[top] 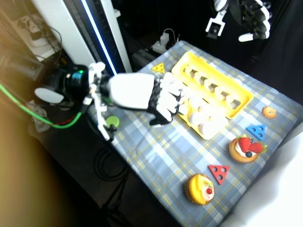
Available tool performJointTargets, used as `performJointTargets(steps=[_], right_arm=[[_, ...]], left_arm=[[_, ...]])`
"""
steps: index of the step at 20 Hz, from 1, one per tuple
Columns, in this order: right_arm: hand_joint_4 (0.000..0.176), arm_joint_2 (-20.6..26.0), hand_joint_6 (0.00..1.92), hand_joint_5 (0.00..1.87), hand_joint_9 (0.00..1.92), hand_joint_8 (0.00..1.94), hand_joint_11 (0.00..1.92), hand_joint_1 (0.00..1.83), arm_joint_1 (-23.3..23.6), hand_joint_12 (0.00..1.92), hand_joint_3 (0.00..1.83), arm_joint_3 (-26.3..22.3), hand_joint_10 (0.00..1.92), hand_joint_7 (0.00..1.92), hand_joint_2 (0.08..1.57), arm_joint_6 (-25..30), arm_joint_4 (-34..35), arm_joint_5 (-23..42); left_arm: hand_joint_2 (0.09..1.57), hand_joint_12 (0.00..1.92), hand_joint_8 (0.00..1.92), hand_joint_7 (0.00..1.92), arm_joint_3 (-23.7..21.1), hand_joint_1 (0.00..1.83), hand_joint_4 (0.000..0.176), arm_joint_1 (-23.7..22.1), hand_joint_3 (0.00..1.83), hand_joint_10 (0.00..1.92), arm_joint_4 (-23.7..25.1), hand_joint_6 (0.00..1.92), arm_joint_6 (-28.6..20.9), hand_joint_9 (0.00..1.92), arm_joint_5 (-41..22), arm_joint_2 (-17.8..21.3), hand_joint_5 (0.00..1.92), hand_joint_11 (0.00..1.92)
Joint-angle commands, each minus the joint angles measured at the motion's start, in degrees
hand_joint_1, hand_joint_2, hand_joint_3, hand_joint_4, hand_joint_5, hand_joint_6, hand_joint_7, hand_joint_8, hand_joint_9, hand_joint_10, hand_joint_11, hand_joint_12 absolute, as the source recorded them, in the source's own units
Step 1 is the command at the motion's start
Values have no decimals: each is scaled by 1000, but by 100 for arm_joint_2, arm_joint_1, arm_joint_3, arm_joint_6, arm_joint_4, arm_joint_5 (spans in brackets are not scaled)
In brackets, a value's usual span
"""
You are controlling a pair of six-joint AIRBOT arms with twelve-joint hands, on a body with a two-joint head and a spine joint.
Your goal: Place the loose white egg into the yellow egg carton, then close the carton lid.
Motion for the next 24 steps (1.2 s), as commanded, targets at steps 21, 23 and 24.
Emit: performJointTargets(steps=[21,23,24], right_arm=[[0,-677,23,128,9,1,0,1088,553,290,11,499,33,24,1339,384,-492,25],[0,-441,0,4,0,0,0,977,553,336,17,372,0,0,1387,416,-383,257],[0,-346,11,24,34,0,0,798,553,953,10,317,98,14,1346,426,-343,359]], left_arm=[[1295,1921,8,35,63,396,45,-63,3,13,-99,35,-42,16,-664,5,37,0],[1296,1921,6,34,60,444,53,-61,3,18,-106,36,-42,17,-664,-1,40,0],[1293,1921,8,38,59,462,58,-61,2,24,-106,39,-42,21,-663,-2,47,0]])
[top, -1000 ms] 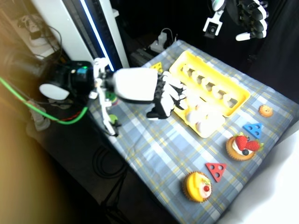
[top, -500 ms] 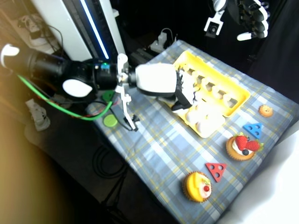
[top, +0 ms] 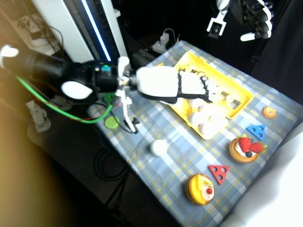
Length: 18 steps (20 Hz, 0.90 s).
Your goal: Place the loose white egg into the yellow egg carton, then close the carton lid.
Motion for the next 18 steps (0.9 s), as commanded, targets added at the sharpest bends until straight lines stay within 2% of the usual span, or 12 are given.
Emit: performJointTargets(steps=[1,2,3,4,5,6,8,9,10,12,16,18], right_arm=[[0,111,32,60,6,5,0,810,77,1405,4,-76,261,40,1330,13,23,930],[0,232,38,54,0,16,0,665,67,1735,3,-143,492,70,1331,13,46,1012],[0,364,22,13,0,3,0,505,19,1825,0,-241,451,39,1281,13,82,1111],[12,470,4,2,0,0,0,465,-29,1798,0,-291,278,7,1241,13,113,1171],[1,627,0,0,0,0,0,539,-109,1682,0,-364,169,1,1218,13,187,1265],[14,722,0,0,1,0,0,620,-178,1282,0,-391,151,0,1176,11,265,1313],[40,929,0,0,29,0,0,894,-401,826,0,-435,127,0,1133,9,496,1394],[40,989,0,0,29,0,0,894,-461,826,0,-450,127,0,1133,9,565,1416],[0,1067,0,0,5,0,0,913,-566,654,0,-478,79,0,1146,9,670,1462],[0,1161,0,0,2,0,0,885,-727,425,1,-527,9,0,1154,9,777,1524],[0,1521,0,0,13,0,0,826,-1091,575,0,-708,7,0,1127,9,852,1515],[0,1620,0,0,38,0,0,766,-1132,888,0,-762,34,0,1111,-23,845,1394]], left_arm=[[1298,1921,4,31,15,456,64,-58,4,19,-101,36,-48,5,-688,-4,38,0],[1290,1921,1,25,14,426,71,-57,0,12,-101,37,-48,0,-688,-4,40,0],[1287,1921,9,44,12,411,54,-57,0,18,-100,43,-47,14,-687,-5,54,0],[1280,1921,3,30,12,407,61,-55,0,13,-99,40,-41,2,-685,-6,46,0],[1273,1921,1,26,11,401,66,-48,0,12,-101,36,-36,1,-686,-4,36,0],[1269,1921,0,15,11,397,73,-41,0,2,-114,27,-33,0,-688,-3,15,0],[1239,1921,0,0,6,439,94,-37,0,0,-125,0,-29,0,-707,1,0,0],[1239,1921,0,0,3,439,94,-37,0,0,-125,0,-29,0,-710,5,0,0],[1236,1921,0,0,-1,451,90,-37,0,0,-133,0,-29,0,-727,6,0,0],[1229,1921,0,0,-2,451,92,-37,0,0,-141,0,-29,0,-736,0,0,0],[1225,1921,0,0,-4,422,96,-36,0,0,-154,0,-25,0,-714,0,0,0],[1220,1921,0,0,-4,412,94,-35,0,0,-154,0,-17,0,-697,-5,0,0]])
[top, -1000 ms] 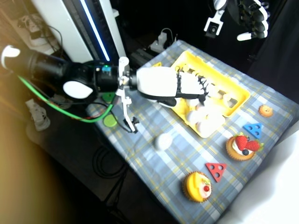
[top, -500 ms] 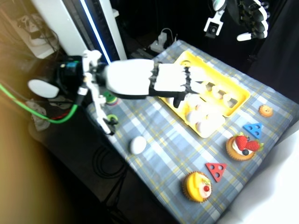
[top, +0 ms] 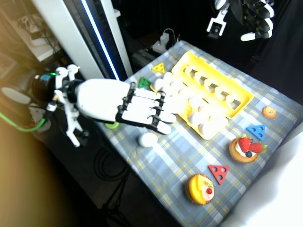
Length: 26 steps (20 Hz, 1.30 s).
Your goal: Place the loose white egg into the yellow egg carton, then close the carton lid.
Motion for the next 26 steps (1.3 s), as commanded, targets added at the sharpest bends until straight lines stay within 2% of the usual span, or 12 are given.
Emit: performJointTargets(steps=[1,3,6,11,13,14,16,18,20,22,23,26], right_arm=[[0,74,0,0,38,0,0,766,10,888,0,-31,34,0,1111,-51,8,603],[0,73,0,0,63,0,0,709,-11,1016,0,-48,58,0,1110,-55,-33,431],[0,-95,0,0,48,5,0,842,-94,705,5,6,97,13,1131,-55,-51,204],[0,-440,0,0,65,4,0,843,-254,873,1,221,188,46,1137,-56,175,149],[0,-543,0,0,7,1,0,883,-292,1003,0,330,305,40,1134,-59,299,111],[0,-586,11,29,0,12,0,916,-305,1351,0,377,529,91,1132,-110,405,91],[0,-653,47,97,0,46,0,929,-336,1791,0,456,879,176,1130,-138,549,67],[0,-708,63,116,0,63,0,925,-352,1835,0,507,1001,210,1129,-147,603,34],[0,-779,223,118,17,139,0,948,-368,1889,0,565,1163,270,1128,-208,687,-30],[0,-826,632,2,78,347,0,981,-374,1918,1,608,1181,274,1132,-230,740,-72],[0,-856,632,2,78,347,0,981,-374,1918,1,631,1181,274,1132,-230,754,-86],[0,-991,731,180,211,785,33,1134,-374,1921,0,744,1163,320,1138,-230,816,-137]], left_arm=[[1220,1921,0,0,-2,412,94,-33,0,0,-99,0,-32,0,-695,-9,0,0],[1215,1921,0,0,2,414,95,-30,0,0,-107,0,-32,0,-692,-23,0,0],[1220,1921,0,0,1,471,100,-26,0,0,-121,0,-31,0,-695,-29,0,0],[1243,1921,0,0,-2,447,125,-20,0,0,-136,0,-31,0,-704,-35,0,0],[1253,1921,0,0,-3,424,111,-16,0,0,-136,0,-31,0,-706,-35,0,0],[1264,1921,0,0,-3,411,99,-14,0,0,-136,0,-31,0,-710,-35,0,0],[1261,1921,0,0,-7,393,102,-12,0,0,-141,0,-31,0,-722,-34,0,0],[1263,1921,0,0,-8,402,105,-9,0,0,-145,0,-31,0,-727,-35,0,0],[1260,1921,0,0,-8,392,104,-8,0,0,-145,0,-31,0,-733,-32,0,0],[1264,1921,0,0,-11,366,105,-6,0,0,-145,0,-31,0,-742,-31,0,0],[1264,1921,0,0,-15,366,105,-5,0,0,-145,0,-31,0,-746,-29,0,0],[1270,1921,0,0,-18,369,102,-2,3,0,-148,0,-31,0,-759,-27,0,0]])
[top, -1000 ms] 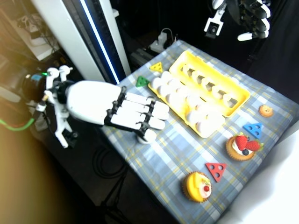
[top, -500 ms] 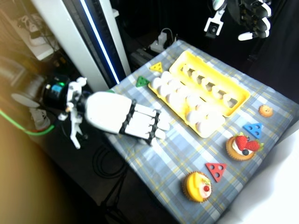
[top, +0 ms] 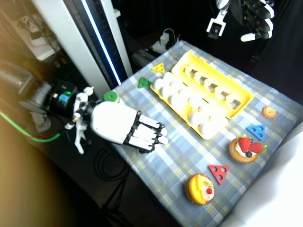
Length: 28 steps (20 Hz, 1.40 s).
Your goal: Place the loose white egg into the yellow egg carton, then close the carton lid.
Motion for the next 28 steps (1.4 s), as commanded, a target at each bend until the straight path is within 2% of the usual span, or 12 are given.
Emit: performJointTargets(steps=[1,4,5,8,10,11,15,19,22,23,27,28], right_arm=[[0,-12,743,256,300,831,151,1144,20,1913,4,65,1222,400,1152,-27,13,589],[0,-136,728,467,579,1374,493,1298,20,1907,4,206,1360,726,1230,-27,91,551],[0,-175,1373,474,616,1397,524,1202,20,1918,8,259,1381,801,1279,-27,105,529],[0,-206,1528,690,555,1451,451,1298,21,1855,3,313,1664,583,1298,-27,118,536],[0,-133,1445,695,511,1584,424,1301,25,1908,3,256,1768,555,1312,-27,70,641],[0,-58,1268,634,553,1731,666,1306,42,1918,6,175,1890,568,1325,-27,1,763],[0,119,1554,688,472,1433,274,1134,310,1854,0,-101,1379,648,1295,-25,-459,987],[0,50,1241,589,700,1595,763,1329,657,1921,3,-185,1771,677,1286,64,-1051,971],[0,-19,1371,636,818,1684,883,1191,894,1921,5,-185,1891,703,1297,308,-1526,929],[0,-36,1421,657,747,1732,881,1314,963,1921,596,-185,1857,706,1000,394,-1663,917],[0,-100,1320,596,794,1439,783,1340,1214,1735,34,-185,1536,750,1225,670,-2124,870],[0,-121,1323,599,1008,1618,1011,1219,1260,1884,24,-180,1742,767,1270,702,-2193,851]], left_arm=[[1275,1921,0,0,-14,370,96,-35,5,0,-91,0,-38,0,-717,-5,0,0],[1278,1921,0,0,-16,381,94,-33,7,0,-91,0,-38,0,-720,-5,0,0],[1281,1921,0,0,-16,395,92,-33,8,0,-92,0,-38,0,-721,-5,0,0],[1281,1921,0,0,-17,377,97,-31,7,0,-94,0,-38,0,-735,-4,0,0],[1275,1921,0,0,-18,373,108,-25,4,0,-96,0,-38,0,-743,-2,0,0],[1274,1921,0,0,-18,378,111,-25,4,0,-96,0,-38,0,-743,-1,0,0],[1280,1921,0,0,-20,403,104,-18,6,0,-100,0,-38,0,-744,-4,0,0],[1284,1921,0,0,-18,415,91,-15,8,0,-102,0,-37,0,-754,-9,0,0],[1274,1921,0,0,-32,420,98,0,3,0,-102,0,-37,0,-825,3,0,0],[1274,1921,0,0,-36,418,97,0,3,0,-102,0,-37,0,-849,5,0,0],[1286,1921,0,0,-43,402,79,3,8,0,-101,0,-37,0,-903,16,0,0],[1285,1921,0,0,-43,398,75,3,7,0,-101,0,-37,0,-911,16,0,0]])
